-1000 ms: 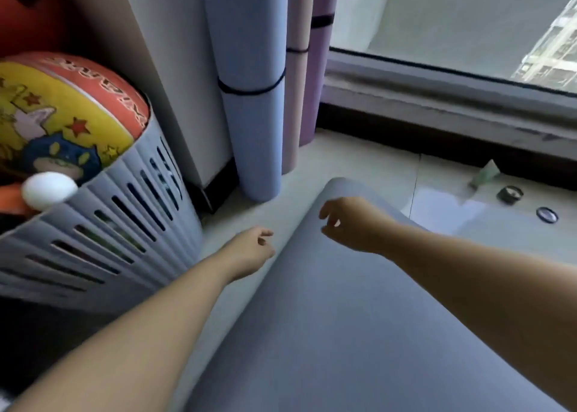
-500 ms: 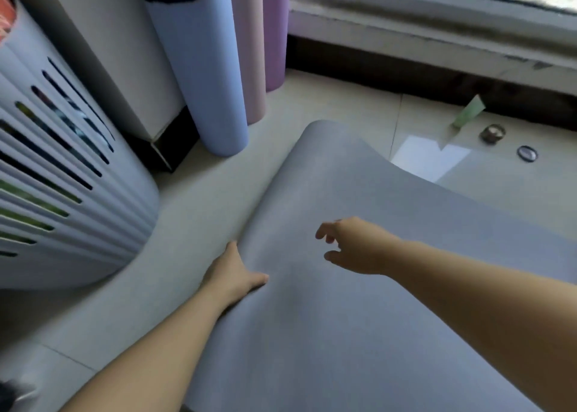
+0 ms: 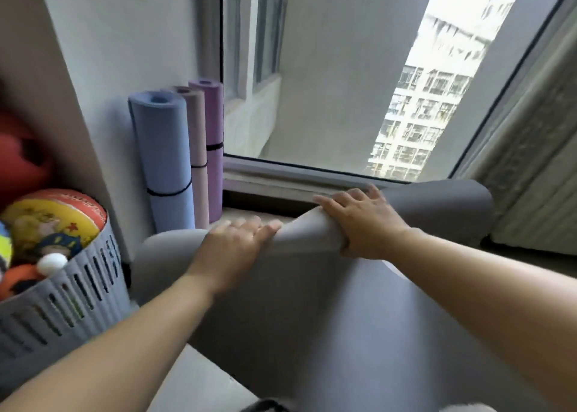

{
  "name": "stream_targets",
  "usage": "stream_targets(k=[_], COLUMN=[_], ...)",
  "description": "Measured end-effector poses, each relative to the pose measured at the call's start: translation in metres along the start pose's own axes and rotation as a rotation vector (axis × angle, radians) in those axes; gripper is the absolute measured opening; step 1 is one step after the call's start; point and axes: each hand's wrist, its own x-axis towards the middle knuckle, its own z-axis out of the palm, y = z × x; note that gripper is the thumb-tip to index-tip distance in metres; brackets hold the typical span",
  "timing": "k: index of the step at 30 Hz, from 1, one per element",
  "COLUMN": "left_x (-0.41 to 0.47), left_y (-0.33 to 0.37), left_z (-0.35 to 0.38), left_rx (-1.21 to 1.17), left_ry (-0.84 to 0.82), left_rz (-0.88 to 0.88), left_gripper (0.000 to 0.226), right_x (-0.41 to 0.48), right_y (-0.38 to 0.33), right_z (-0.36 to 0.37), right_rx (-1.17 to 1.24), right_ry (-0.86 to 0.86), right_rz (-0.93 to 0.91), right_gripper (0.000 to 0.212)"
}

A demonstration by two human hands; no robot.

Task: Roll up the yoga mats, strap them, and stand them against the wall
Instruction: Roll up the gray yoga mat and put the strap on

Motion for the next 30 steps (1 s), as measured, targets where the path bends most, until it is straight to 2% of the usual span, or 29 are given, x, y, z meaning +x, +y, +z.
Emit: stream_targets(k=[2, 5, 6, 9, 12, 16, 19, 21, 22, 27, 30], left_x=[0.022, 0.055, 0.064, 0.074, 0.042, -0.032, -0.071, -0.082, -0.084, -0.076, -0.079], left_y=[-0.003, 0.0, 0.001, 0.017, 0.047, 0.104, 0.149, 0.176, 0.188, 0.226, 0.243], left_z=[-0.043, -0.113, -0.127, -0.171, -0.178, -0.147, -0.135, -0.139, -0.139, -0.142, -0.138], left_rx=[0.13, 0.238, 0.238, 0.192, 0.201, 0.144, 0.081, 0.066, 0.027, -0.276, -0.303], left_ry=[0.124, 0.262, 0.317, 0.421, 0.405, 0.109, -0.27, -0.557, -0.638, -0.643, -0.604], left_rz=[0.023, -0.024, -0.034, -0.03, -0.011, -0.038, -0.05, -0.008, 0.026, 0.239, 0.35], left_gripper=[0.041, 0.038, 0.041, 0.07, 0.071, 0.09, 0.097, 0.093, 0.089, 0.078, 0.08], right_x=[-0.029, -0.07, -0.078, -0.118, -0.163, -0.221, -0.254, -0.273, -0.284, -0.32, -0.34], right_y=[0.014, 0.027, 0.027, 0.025, 0.016, -0.012, -0.029, -0.037, -0.041, -0.047, -0.044], right_z=[-0.03, -0.077, -0.089, -0.126, -0.126, -0.077, -0.041, -0.023, -0.016, -0.005, -0.003], right_rx=[0.061, 0.108, 0.126, 0.144, 0.166, 0.248, 0.274, 0.307, 0.341, 0.48, 0.525], right_ry=[0.093, 0.291, 0.324, 0.382, 0.305, 0.079, -0.085, -0.177, -0.215, -0.292, -0.34], right_rz=[0.114, 0.231, 0.257, 0.28, 0.245, 0.189, 0.159, 0.121, 0.112, 0.125, 0.166], right_gripper=[0.088, 0.051, 0.045, 0.041, 0.037, 0.035, 0.036, 0.036, 0.036, 0.033, 0.047])
